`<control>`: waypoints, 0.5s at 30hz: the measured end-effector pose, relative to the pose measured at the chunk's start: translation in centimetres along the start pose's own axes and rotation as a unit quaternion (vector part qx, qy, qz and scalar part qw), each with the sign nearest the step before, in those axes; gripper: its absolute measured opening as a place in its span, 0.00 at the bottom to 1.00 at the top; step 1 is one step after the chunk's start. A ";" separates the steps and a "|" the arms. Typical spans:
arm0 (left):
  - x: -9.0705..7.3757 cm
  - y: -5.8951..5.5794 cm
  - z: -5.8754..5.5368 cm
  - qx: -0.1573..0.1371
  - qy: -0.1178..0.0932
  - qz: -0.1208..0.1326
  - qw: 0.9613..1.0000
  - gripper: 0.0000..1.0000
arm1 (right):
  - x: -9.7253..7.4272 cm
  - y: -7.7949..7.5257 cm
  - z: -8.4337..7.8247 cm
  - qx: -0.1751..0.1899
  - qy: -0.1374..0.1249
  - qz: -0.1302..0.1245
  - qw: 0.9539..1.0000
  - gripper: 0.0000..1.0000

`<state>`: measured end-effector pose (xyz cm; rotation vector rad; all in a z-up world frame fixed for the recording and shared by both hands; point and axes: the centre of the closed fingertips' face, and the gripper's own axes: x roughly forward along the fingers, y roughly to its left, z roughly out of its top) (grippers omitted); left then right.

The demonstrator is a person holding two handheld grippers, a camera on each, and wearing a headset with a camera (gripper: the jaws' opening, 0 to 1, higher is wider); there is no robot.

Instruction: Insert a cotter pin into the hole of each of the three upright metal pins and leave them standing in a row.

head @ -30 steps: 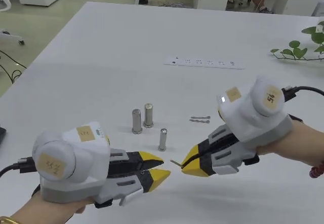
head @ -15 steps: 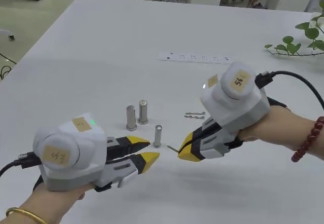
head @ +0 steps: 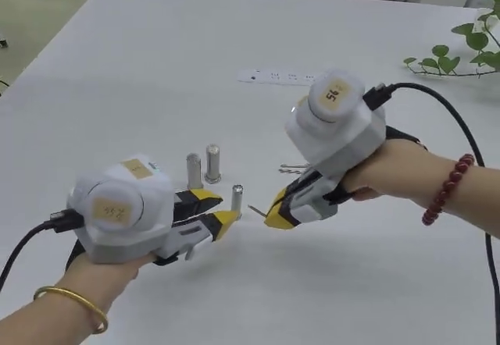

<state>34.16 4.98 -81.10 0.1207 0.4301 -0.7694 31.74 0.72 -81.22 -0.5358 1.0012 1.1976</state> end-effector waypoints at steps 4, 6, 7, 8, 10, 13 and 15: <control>0.4 0.1 -0.1 -0.003 0.004 0.004 1.000 0.15 | 0.4 -0.3 0.0 0.013 0.011 -0.007 1.000 0.04; 0.7 0.3 -0.3 -0.004 0.007 0.006 1.000 0.15 | 0.7 -0.5 0.0 0.016 0.015 -0.008 1.000 0.04; 0.9 0.4 -0.5 -0.006 0.009 0.008 1.000 0.15 | 0.8 -0.5 0.0 0.021 0.019 -0.009 1.000 0.04; 1.0 0.5 -0.6 -0.006 0.011 0.008 1.000 0.15 | 0.9 -0.5 0.0 0.022 0.021 -0.009 0.999 0.04; 1.2 0.7 -0.7 -0.006 0.012 0.010 1.000 0.15 | 1.1 -0.6 0.0 0.028 0.025 -0.012 0.999 0.04; 1.3 0.8 -0.7 -0.003 0.013 0.010 1.000 0.15 | 1.3 -0.4 0.1 0.033 0.027 -0.011 0.999 0.04; 1.5 1.0 -0.7 -0.003 0.014 0.009 1.000 0.15 | 1.5 -0.4 0.2 0.037 0.029 -0.011 0.999 0.04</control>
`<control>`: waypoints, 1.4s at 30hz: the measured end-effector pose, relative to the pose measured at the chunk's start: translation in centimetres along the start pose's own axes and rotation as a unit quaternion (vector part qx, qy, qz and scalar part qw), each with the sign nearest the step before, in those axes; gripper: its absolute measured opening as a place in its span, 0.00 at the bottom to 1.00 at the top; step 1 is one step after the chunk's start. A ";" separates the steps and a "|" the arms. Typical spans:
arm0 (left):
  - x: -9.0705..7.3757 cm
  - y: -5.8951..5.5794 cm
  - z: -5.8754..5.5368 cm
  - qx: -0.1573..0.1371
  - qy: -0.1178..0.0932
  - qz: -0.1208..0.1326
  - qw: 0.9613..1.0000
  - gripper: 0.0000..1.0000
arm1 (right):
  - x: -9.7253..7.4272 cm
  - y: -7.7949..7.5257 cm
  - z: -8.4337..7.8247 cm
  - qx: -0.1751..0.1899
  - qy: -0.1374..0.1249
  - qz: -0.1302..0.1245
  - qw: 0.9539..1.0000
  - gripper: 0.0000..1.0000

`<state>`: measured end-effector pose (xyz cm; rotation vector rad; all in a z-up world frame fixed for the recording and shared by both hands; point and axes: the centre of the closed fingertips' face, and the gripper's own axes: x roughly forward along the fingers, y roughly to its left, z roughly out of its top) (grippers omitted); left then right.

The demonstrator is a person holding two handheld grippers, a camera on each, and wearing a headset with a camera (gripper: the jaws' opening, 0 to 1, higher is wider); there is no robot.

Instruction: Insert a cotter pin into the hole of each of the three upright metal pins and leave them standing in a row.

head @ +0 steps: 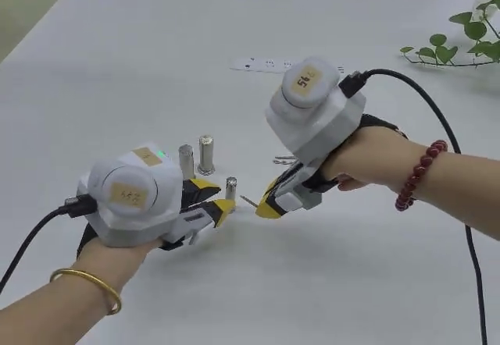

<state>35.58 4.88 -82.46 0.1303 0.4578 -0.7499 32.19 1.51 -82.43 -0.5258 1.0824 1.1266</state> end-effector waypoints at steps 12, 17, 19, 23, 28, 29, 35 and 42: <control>1.0 0.0 -0.5 0.006 0.008 -0.016 1.000 0.12 | 0.2 -0.2 1.0 -0.003 -0.003 -0.003 1.000 0.04; 1.2 0.0 -0.6 0.005 0.009 -0.017 1.000 0.10 | 0.2 -0.3 1.1 -0.005 0.003 -0.007 1.000 0.04; 1.3 -0.1 -0.6 0.005 0.010 -0.016 1.000 0.09 | 0.1 -0.4 1.2 -0.004 0.003 -0.011 1.000 0.04; 1.3 0.0 -0.8 0.003 0.011 -0.012 1.000 0.08 | 0.2 -0.5 1.5 -0.008 0.004 -0.015 1.000 0.04; 1.3 0.0 -0.9 0.000 0.012 -0.005 1.000 0.08 | 0.3 -0.6 1.4 -0.010 0.010 -0.017 1.000 0.04; 1.4 0.0 -0.9 -0.002 0.012 -0.001 1.000 0.08 | 0.2 -0.6 1.4 -0.008 0.014 -0.018 1.000 0.04; 1.4 -0.2 -0.9 -0.003 0.014 0.021 1.000 0.07 | 0.2 -0.8 1.3 -0.005 0.025 -0.022 0.999 0.04; 1.4 -0.3 -0.8 -0.012 0.016 0.039 0.999 0.07 | 0.4 -0.9 1.4 0.000 0.042 -0.027 0.999 0.04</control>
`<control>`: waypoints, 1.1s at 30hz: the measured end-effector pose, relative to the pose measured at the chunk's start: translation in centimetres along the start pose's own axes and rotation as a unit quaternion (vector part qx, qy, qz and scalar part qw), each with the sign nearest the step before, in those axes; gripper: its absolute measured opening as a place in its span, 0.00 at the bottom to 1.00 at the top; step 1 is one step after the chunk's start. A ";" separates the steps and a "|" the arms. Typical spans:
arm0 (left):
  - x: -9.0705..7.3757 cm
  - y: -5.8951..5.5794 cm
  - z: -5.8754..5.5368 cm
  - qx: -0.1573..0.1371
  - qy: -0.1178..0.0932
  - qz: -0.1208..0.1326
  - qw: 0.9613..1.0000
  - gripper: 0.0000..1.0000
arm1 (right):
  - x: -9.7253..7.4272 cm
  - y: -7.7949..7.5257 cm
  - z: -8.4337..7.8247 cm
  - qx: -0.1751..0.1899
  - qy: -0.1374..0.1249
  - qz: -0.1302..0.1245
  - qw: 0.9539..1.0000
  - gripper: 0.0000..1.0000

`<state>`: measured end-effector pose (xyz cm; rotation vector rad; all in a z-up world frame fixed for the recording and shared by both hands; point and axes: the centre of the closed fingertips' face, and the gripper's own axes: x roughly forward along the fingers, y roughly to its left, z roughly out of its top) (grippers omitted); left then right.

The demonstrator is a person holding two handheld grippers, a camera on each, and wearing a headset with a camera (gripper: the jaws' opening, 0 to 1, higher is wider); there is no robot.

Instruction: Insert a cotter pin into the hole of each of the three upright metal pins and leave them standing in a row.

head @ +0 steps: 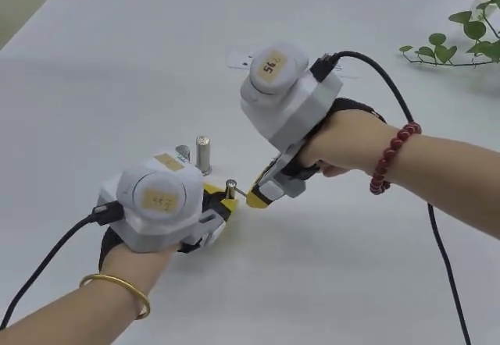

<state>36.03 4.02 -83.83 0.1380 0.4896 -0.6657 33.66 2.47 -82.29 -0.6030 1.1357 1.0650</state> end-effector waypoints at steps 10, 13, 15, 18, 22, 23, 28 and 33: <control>0.0 0.0 0.0 -0.007 -0.002 0.014 1.000 0.07 | -0.3 -0.2 0.1 0.005 0.010 -0.011 1.000 0.04; 0.1 0.1 0.0 -0.007 -0.001 0.016 1.000 0.07 | -0.2 -0.2 0.2 0.002 0.007 -0.013 1.000 0.04; 0.1 0.1 0.0 -0.008 -0.001 0.017 1.000 0.07 | -0.1 -0.3 0.2 0.001 0.006 -0.015 1.000 0.04; 0.1 0.1 0.0 -0.009 -0.001 0.019 1.000 0.07 | -0.1 -0.3 0.2 -0.001 0.006 -0.017 1.000 0.04; 0.2 -0.3 -0.1 -0.006 -0.001 0.015 1.000 0.07 | -0.3 -0.1 0.9 -0.004 -0.005 -0.019 1.000 0.04; 0.2 -0.3 -0.1 -0.008 -0.001 0.014 1.000 0.07 | -0.1 -0.1 0.9 -0.008 -0.005 -0.020 1.000 0.04; 0.2 -0.5 0.0 -0.007 0.000 0.013 1.000 0.07 | 0.0 -0.2 1.2 -0.012 -0.011 -0.022 1.000 0.04; 0.2 -0.6 -0.1 -0.004 -0.001 0.013 1.000 0.07 | -0.1 -0.1 1.4 -0.017 -0.015 -0.022 0.999 0.04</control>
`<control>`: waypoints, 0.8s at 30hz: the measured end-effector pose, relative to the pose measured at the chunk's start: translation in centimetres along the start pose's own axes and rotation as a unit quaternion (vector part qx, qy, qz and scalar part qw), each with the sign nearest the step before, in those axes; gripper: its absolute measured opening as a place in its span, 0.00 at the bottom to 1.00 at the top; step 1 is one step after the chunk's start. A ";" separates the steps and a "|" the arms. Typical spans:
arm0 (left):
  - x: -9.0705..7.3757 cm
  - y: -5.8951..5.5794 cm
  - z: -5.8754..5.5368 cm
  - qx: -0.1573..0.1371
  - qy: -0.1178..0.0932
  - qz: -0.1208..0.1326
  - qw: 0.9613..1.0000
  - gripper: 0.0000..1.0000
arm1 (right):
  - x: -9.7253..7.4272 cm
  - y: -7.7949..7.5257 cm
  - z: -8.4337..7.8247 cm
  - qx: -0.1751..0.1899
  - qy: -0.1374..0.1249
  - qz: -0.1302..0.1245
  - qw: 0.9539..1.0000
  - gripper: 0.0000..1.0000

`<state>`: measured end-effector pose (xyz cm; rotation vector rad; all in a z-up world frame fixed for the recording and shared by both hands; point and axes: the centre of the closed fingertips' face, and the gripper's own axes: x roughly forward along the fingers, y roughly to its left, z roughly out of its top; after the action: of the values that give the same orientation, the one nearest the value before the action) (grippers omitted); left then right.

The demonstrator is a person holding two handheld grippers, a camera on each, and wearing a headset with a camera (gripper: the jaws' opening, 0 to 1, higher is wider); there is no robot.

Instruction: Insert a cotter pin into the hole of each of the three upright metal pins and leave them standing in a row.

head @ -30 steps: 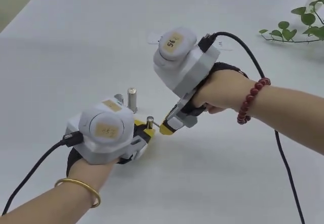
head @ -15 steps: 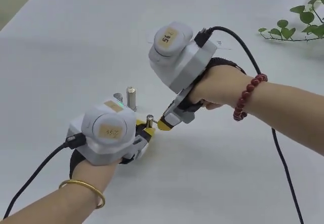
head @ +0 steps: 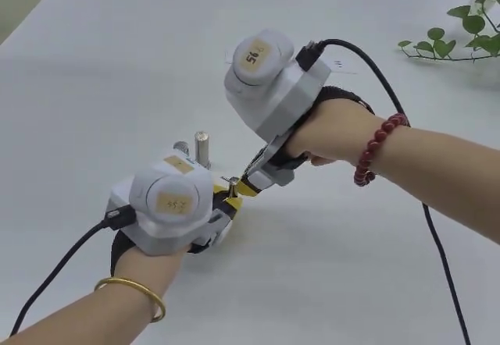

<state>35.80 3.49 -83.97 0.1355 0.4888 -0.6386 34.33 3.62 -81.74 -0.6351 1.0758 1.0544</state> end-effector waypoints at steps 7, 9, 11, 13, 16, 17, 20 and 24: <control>0.1 0.0 0.0 -0.004 -0.001 0.001 1.000 0.07 | -0.1 0.4 -0.1 -0.012 -0.012 0.012 1.000 0.10; 0.1 0.0 0.0 -0.004 -0.001 0.002 1.000 0.07 | -0.3 0.7 -0.1 -0.009 -0.017 0.016 1.000 0.14; 0.1 0.0 0.0 -0.005 -0.001 0.003 1.000 0.07 | -0.4 0.7 -0.3 -0.010 -0.017 0.014 1.000 0.15; 0.1 0.1 0.0 -0.007 -0.001 0.005 1.000 0.07 | -0.5 0.6 -0.5 -0.010 -0.017 0.011 1.000 0.15; 0.1 0.1 0.0 -0.011 -0.001 0.008 1.000 0.07 | -0.8 0.4 -0.9 -0.021 -0.013 0.003 1.000 0.14; 0.1 0.1 0.0 -0.012 -0.001 0.009 1.000 0.07 | -0.9 0.2 -0.9 -0.028 -0.013 -0.003 1.000 0.13; 0.2 0.1 0.0 -0.014 0.000 0.013 1.000 0.07 | -0.9 -0.2 -0.9 -0.039 -0.015 -0.014 0.999 0.10; 0.2 0.2 0.0 -0.020 0.001 0.020 1.000 0.07 | -0.8 -0.2 -0.9 -0.040 -0.019 -0.012 0.999 0.06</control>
<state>36.01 3.53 -84.10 0.1071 0.4997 -0.5888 34.13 2.50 -81.32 -0.6881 0.9939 1.0885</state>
